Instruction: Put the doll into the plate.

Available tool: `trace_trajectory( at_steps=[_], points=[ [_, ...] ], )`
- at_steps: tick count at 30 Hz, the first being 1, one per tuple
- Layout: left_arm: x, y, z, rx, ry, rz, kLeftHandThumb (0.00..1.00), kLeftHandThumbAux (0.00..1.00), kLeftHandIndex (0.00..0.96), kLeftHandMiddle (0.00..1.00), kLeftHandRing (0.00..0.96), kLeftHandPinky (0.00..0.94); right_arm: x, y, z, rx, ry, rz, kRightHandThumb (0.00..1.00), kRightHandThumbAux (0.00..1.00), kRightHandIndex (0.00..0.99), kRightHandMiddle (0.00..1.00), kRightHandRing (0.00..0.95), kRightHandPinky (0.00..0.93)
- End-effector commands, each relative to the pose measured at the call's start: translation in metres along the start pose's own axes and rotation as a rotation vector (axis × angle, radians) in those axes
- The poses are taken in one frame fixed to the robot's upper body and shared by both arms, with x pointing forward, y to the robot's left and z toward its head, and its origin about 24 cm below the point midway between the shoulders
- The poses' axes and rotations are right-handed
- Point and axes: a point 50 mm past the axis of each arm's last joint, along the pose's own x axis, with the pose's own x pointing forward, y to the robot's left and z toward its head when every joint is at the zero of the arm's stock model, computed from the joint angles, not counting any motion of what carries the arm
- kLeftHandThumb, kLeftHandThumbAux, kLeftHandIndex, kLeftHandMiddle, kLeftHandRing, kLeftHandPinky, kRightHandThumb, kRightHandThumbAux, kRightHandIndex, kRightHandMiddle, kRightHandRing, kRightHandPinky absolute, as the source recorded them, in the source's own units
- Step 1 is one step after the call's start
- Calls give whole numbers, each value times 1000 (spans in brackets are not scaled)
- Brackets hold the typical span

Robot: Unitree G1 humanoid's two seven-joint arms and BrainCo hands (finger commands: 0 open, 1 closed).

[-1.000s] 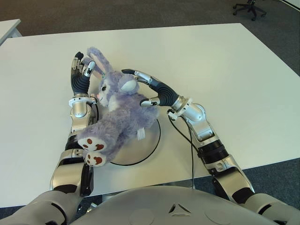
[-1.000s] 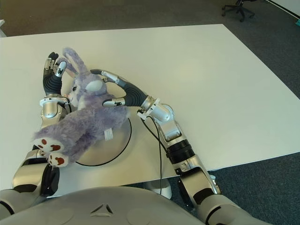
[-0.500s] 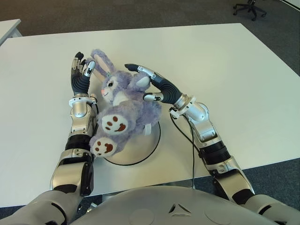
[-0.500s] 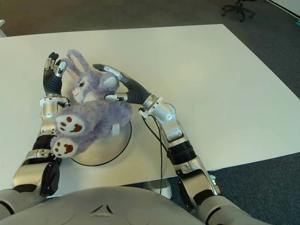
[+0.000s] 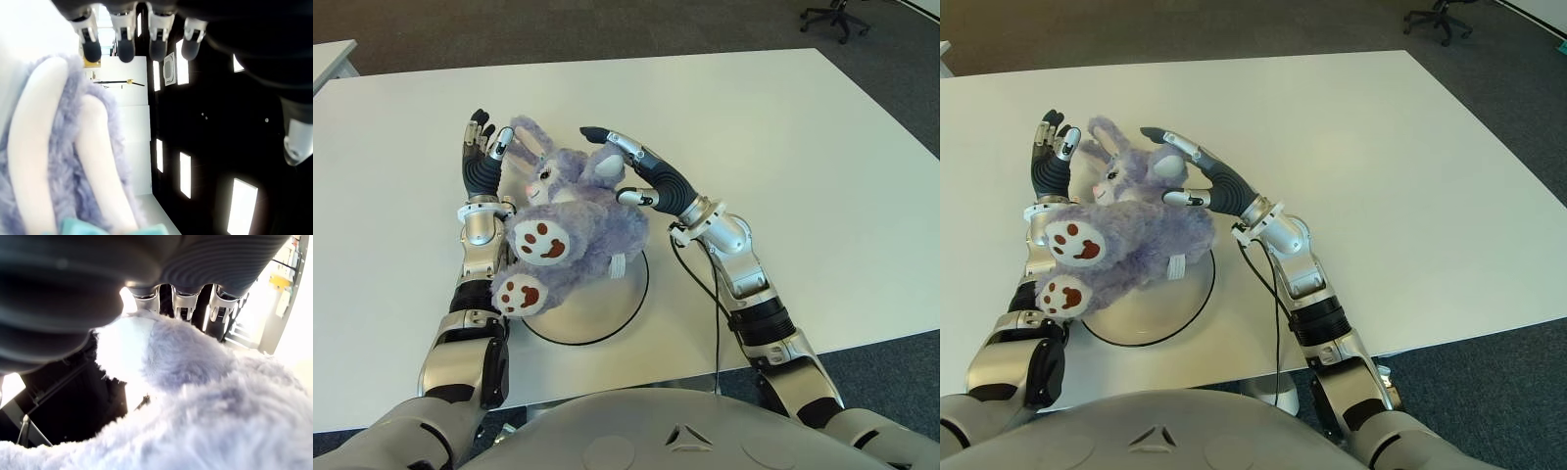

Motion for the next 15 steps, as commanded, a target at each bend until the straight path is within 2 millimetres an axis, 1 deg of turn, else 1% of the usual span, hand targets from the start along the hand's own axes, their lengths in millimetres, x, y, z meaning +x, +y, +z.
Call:
trace_trajectory(
  at_steps=[1,15],
  points=[
    [-63,-2,-71,10,321,-6,24,482,0,56,65,80,-2,0,-2,4,2,-13,107,323,0,0,0,0],
    [-62,-2,-72,16,332,-5,15,493,0,87,100,112,0,-1,-3,17,-1,-24,107,300,0,0,0,0]
  ],
)
